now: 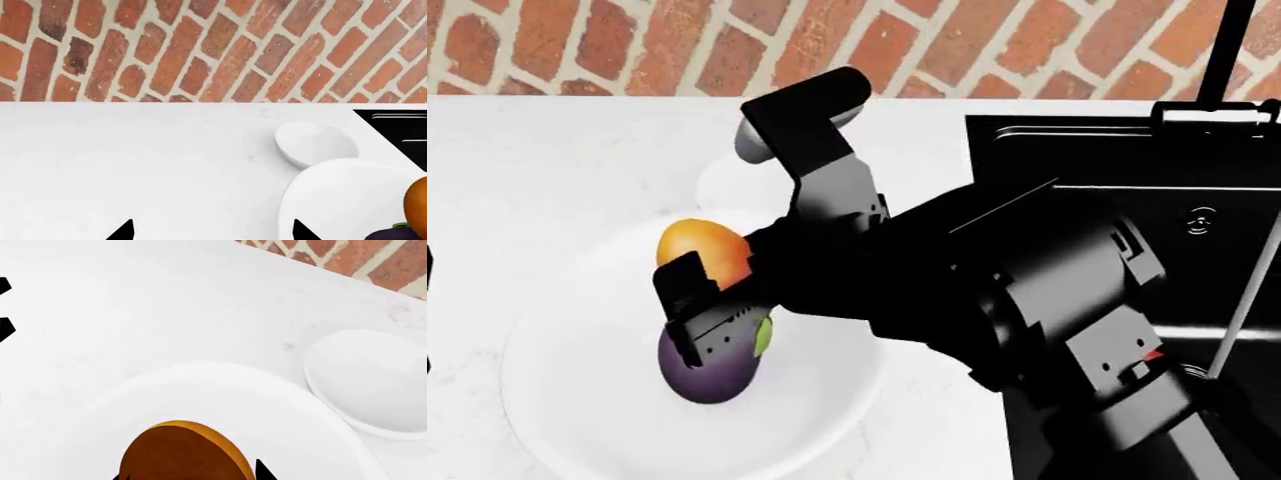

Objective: Pick the eggplants and mangos from the sink and place them in one bowl. Place the bell pepper in the other bowl. Then turn off the sink faucet.

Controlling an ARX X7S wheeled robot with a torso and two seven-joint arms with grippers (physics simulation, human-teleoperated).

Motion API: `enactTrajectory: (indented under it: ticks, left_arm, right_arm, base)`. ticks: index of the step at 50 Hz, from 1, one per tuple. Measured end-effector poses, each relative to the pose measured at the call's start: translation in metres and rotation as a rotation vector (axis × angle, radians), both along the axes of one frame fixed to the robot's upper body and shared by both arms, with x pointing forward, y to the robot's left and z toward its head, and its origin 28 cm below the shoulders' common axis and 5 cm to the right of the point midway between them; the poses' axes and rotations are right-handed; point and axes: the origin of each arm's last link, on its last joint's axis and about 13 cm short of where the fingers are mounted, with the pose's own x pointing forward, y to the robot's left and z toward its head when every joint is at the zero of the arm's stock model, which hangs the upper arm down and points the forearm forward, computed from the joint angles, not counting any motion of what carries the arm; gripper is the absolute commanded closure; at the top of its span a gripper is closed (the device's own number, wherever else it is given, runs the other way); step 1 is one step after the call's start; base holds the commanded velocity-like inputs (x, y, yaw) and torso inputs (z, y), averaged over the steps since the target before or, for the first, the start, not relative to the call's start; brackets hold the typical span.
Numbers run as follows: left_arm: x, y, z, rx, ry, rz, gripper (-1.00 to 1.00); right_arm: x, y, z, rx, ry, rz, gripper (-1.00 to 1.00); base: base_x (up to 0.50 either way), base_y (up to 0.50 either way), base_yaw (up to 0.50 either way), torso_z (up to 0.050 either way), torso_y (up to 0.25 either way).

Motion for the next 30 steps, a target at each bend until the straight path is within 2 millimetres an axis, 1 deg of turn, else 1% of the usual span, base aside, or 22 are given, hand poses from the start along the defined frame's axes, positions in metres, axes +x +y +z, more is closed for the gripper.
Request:
enactTrajectory:
  ticks: [7, 8, 21, 25, 30]
  left_arm:
    - [0.001, 0.000, 0.000, -0.003, -0.001, -0.002, -1.00]
    - [0.001, 0.000, 0.000, -0.003, -0.001, -0.002, -1.00]
    - [0.002, -0.002, -0.001, -0.004, -0.003, -0.008, -1.00]
    - [0.002, -0.002, -0.001, -0.003, -0.004, -0.010, -1.00]
    - [0.002, -0.002, 0.000, -0.001, -0.007, -0.011, -1.00]
  right_arm:
    - [0.003, 0.003, 0.000, -0.005, -0.011, 0.016, 1.00]
    - [0.003, 0.003, 0.000, -0.006, -0.012, 0.016, -1.00]
    - [0.001, 0.002, -0.005, -0.026, -0.018, 0.020, -1.00]
    - [-0.001, 0.001, -0.003, -0.021, -0.034, 0.017, -1.00]
    - [-0.002, 0.001, 0.005, -0.006, -0.068, 0.012, -1.00]
  base:
    - [0.00, 0.00, 0.00, 0.000, 0.000]
    - [0.00, 0.00, 0.00, 0.000, 0.000]
    - [0.00, 0.00, 0.00, 0.000, 0.000]
    - [0.00, 0.00, 0.00, 0.000, 0.000]
    - [0.00, 0.00, 0.00, 0.000, 0.000]
